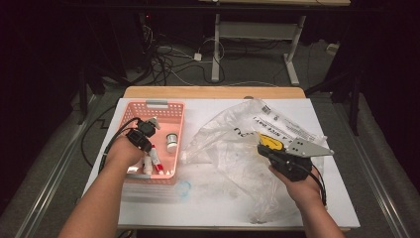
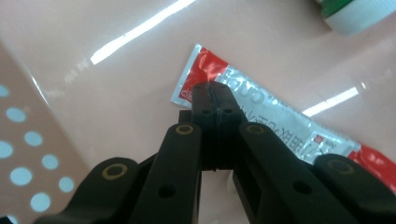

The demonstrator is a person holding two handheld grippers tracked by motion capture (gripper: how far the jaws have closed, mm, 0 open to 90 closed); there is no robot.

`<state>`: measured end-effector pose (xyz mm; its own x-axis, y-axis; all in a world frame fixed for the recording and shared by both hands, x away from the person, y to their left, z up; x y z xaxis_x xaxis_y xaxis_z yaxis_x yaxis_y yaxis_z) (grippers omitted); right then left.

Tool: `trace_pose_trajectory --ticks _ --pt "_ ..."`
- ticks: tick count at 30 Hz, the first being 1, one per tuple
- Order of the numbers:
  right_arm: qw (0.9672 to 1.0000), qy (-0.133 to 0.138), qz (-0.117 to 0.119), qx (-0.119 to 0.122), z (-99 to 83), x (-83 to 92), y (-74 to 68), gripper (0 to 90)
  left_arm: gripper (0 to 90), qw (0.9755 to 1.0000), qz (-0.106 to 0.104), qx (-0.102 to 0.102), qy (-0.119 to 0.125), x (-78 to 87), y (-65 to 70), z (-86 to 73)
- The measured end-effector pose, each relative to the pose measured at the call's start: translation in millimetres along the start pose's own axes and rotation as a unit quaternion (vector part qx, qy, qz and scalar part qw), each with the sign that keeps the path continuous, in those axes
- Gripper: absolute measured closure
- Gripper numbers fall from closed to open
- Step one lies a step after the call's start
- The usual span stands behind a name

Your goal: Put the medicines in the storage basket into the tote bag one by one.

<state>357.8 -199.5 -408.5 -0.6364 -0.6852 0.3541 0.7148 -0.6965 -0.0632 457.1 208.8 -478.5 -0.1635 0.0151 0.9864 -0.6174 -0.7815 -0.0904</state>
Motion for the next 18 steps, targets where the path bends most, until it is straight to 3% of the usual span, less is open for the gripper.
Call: trace_pose_trajectory --ticks 10,18 --pt "1.0000 -0.003 0.001 0.003 -0.9 -0.8 -0.5 90.0 87.9 0.9993 -0.026 0.015 0.022 -3.3 0.3 6.0" --pt "1.0000 -0.005 -0.001 0.001 -1.8 -1.1 -0.6 90.0 87.9 0.9982 -0.034 0.008 0.048 -7.6 8.2 16.2"
Point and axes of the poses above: each handheld gripper's, and its own axes: x roughly backward along the jaws, z roughly out of its top, y roughly to its right, the point moved 4 cm from there along -x, roughly forward along the jaws, and after that the axes turned 6 degrees about -x, right-handed, at the moved point
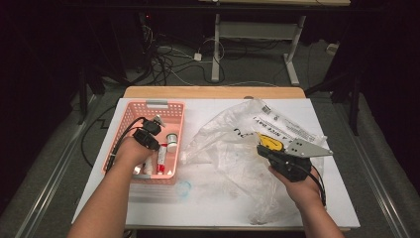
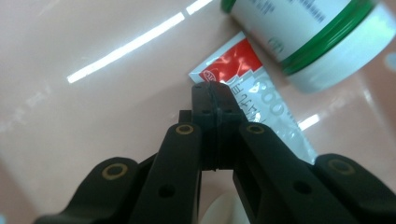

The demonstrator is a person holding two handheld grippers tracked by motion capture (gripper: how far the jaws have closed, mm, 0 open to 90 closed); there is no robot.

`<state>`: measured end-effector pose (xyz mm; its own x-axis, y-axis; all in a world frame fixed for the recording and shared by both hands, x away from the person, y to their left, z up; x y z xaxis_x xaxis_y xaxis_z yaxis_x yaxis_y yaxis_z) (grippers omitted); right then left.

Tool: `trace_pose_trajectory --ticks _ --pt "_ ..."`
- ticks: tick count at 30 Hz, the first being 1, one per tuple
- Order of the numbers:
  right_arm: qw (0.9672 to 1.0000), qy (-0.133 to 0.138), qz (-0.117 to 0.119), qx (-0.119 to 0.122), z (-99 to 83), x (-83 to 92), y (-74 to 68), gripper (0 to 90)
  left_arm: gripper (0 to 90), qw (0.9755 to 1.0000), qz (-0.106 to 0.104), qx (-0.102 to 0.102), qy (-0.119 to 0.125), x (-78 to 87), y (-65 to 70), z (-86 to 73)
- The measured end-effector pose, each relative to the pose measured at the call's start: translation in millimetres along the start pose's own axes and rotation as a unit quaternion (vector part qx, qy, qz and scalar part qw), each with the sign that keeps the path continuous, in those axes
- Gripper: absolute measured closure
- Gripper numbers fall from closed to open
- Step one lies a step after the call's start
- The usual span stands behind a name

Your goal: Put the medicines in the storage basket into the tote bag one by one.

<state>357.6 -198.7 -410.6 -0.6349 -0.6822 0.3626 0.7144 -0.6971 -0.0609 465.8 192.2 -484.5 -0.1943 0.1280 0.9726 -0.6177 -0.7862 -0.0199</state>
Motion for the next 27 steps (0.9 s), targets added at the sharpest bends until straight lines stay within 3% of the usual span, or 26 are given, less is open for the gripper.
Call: trace_pose_trajectory --ticks 3,7,10,13,17,19,27 --pt "1.0000 0.001 0.001 0.000 0.0 0.2 0.4 90.0 87.9 0.9999 -0.003 0.005 0.013 4.7 0.2 0.8" --pt "1.0000 0.002 0.001 0.000 0.5 0.6 0.6 90.0 87.3 0.9993 -0.004 0.028 0.026 15.1 -2.7 -2.4" --pt "1.0000 0.003 0.001 0.002 1.0 0.5 -0.1 90.0 68.2 0.9975 -0.029 0.058 0.029 20.0 -2.0 -3.7" --pt "1.0000 0.003 0.000 0.001 1.8 0.8 -1.2 90.0 51.7 0.9972 -0.026 0.068 0.020 19.8 2.7 -4.1" --pt "1.0000 0.005 0.001 0.002 2.5 1.3 -2.0 90.0 40.5 0.9959 -0.036 0.083 0.005 12.3 7.1 -5.7" --pt "1.0000 0.005 0.001 0.003 2.3 1.7 -2.1 90.0 40.2 0.9964 -0.028 0.080 0.000 10.1 9.2 -6.4" --pt "1.0000 0.005 0.002 0.002 2.4 2.2 -2.1 90.0 38.9 0.9959 -0.044 0.079 0.004 17.2 17.3 -8.4"
Point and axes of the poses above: each handheld gripper's, and its own axes: x roughly backward along the jaws, z roughly out of its top, y roughly to its right, the point moved 4 cm from there along -x, roughly forward along the jaws, and after that the axes turned 6 degrees about -x, right-handed, at the moved point
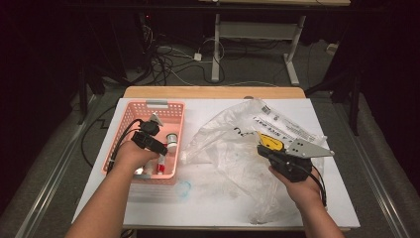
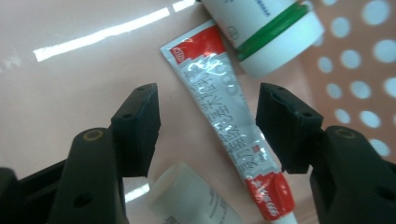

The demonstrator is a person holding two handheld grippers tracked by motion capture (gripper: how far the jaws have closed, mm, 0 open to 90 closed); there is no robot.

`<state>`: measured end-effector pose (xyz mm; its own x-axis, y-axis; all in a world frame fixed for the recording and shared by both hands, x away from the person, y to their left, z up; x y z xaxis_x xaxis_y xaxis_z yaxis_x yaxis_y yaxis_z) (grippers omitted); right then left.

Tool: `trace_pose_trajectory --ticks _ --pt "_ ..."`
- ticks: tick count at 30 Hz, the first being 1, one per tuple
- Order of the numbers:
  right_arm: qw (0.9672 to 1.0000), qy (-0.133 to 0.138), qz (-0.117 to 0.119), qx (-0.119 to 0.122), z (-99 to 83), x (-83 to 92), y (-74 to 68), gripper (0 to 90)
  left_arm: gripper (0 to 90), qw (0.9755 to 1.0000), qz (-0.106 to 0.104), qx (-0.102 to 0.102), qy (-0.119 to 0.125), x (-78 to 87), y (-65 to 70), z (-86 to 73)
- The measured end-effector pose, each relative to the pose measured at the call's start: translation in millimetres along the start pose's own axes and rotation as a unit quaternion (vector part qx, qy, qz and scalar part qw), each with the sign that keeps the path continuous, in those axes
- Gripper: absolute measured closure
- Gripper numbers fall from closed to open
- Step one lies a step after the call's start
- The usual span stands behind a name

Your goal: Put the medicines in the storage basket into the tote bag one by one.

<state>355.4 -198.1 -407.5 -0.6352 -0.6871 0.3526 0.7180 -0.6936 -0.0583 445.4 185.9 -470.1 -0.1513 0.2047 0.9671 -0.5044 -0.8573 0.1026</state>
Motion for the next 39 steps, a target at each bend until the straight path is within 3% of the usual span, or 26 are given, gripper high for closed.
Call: trace_pose_trajectory --ticks 4,14,23,32,39 --pt "1.0000 0.000 0.001 0.000 0.7 -0.2 -1.5 90.0 43.1 0.9996 -0.004 -0.004 -0.027 -5.7 7.9 -1.3" --pt "1.0000 0.002 0.002 -0.001 1.3 0.8 -2.4 90.0 54.4 0.9968 0.021 0.001 -0.077 -16.0 10.2 -0.2" --pt "1.0000 0.001 0.002 -0.001 1.0 0.4 -2.3 90.0 66.5 0.9970 0.023 0.011 -0.073 -15.4 9.7 0.4" --pt "1.0000 0.000 0.001 -0.001 0.4 0.3 -1.2 90.0 67.3 0.9975 0.030 0.010 -0.063 -12.3 8.7 0.1" --pt "1.0000 0.000 0.001 -0.002 -0.1 0.1 -1.0 90.0 67.3 0.9989 0.032 0.022 -0.027 -4.1 2.3 -3.2"
Point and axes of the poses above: each handheld gripper's, and its own axes: x roughly backward along the jaws, z roughly out of its top, y roughly to its right, the point moved 4 cm from there along -x, roughly forward along the jaws, and after that the axes turned 6 degrees about -x, right-handed, at the moved point
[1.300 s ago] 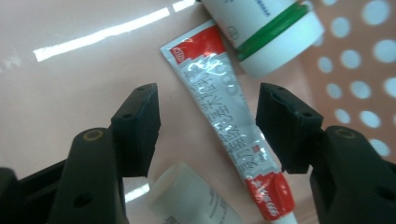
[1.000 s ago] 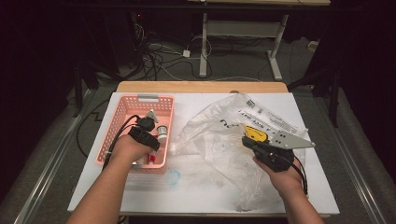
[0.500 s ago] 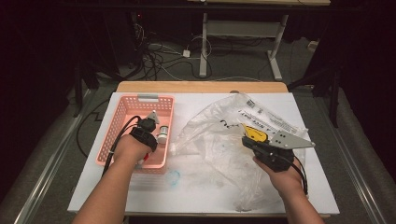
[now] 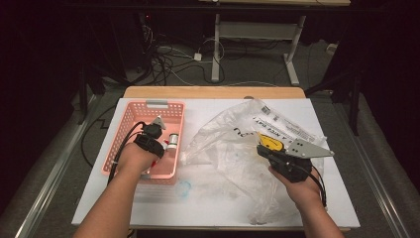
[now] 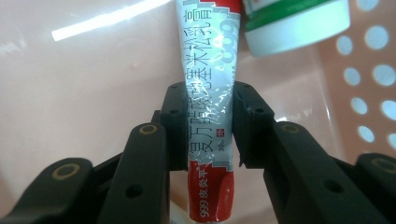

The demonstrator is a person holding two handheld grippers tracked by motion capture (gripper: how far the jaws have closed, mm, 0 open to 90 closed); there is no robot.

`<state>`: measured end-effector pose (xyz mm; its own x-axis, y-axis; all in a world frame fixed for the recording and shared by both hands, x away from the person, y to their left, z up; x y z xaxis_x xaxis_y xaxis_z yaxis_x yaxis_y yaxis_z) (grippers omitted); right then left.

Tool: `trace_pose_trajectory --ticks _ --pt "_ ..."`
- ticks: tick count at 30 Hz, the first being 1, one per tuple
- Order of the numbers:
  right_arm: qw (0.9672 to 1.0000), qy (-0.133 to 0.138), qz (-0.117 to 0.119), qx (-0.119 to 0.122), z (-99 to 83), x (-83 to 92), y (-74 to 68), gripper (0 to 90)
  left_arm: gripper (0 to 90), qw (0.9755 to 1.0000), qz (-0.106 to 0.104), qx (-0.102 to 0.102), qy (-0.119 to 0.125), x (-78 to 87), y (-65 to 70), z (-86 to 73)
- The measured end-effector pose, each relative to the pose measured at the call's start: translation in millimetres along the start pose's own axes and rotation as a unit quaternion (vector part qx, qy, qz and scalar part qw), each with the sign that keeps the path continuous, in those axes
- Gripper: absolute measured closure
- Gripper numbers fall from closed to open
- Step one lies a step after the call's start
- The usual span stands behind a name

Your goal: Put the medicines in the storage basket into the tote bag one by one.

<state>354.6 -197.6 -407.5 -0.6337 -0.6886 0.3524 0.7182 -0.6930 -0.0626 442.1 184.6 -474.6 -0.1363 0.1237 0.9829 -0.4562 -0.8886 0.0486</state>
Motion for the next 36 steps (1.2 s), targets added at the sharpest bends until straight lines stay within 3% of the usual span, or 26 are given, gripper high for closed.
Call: trace_pose_trajectory --ticks 6,14,22,27,30,36 --pt "1.0000 0.000 0.000 0.000 0.2 -0.8 -1.2 90.0 67.3 0.9990 0.002 0.003 0.045 11.5 -6.4 -1.9" --pt "1.0000 0.000 0.000 0.001 0.1 -0.4 -1.4 90.0 67.3 0.9937 0.009 -0.009 0.111 22.8 -3.7 -0.3" --pt "1.0000 -0.001 -0.001 0.002 -0.7 -0.6 -0.1 90.0 67.3 0.9890 0.002 -0.023 0.146 24.7 1.4 -0.3" --pt "1.0000 -0.001 -0.002 0.001 -1.6 -0.3 0.5 90.0 67.3 0.9842 -0.002 -0.037 0.173 28.0 6.4 -2.4" --pt "1.0000 -0.001 -0.001 0.003 -2.0 -0.6 0.5 90.0 67.3 0.9830 -0.010 -0.043 0.178 30.5 8.5 -5.2" --pt "1.0000 0.000 -0.001 0.003 -1.7 -0.5 0.6 90.0 67.3 0.9779 -0.027 -0.042 0.203 41.8 11.9 -12.5"
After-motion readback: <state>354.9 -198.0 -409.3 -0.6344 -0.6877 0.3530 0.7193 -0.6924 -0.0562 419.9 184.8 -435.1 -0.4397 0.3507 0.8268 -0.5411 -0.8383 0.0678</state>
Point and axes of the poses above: each handheld gripper's, and its own axes: x roughly backward along the jaws, z roughly out of its top, y roughly to its right, the point moved 4 cm from there along -x, roughly forward along the jaws, and after that the axes turned 6 degrees about -x, right-handed, at the moved point
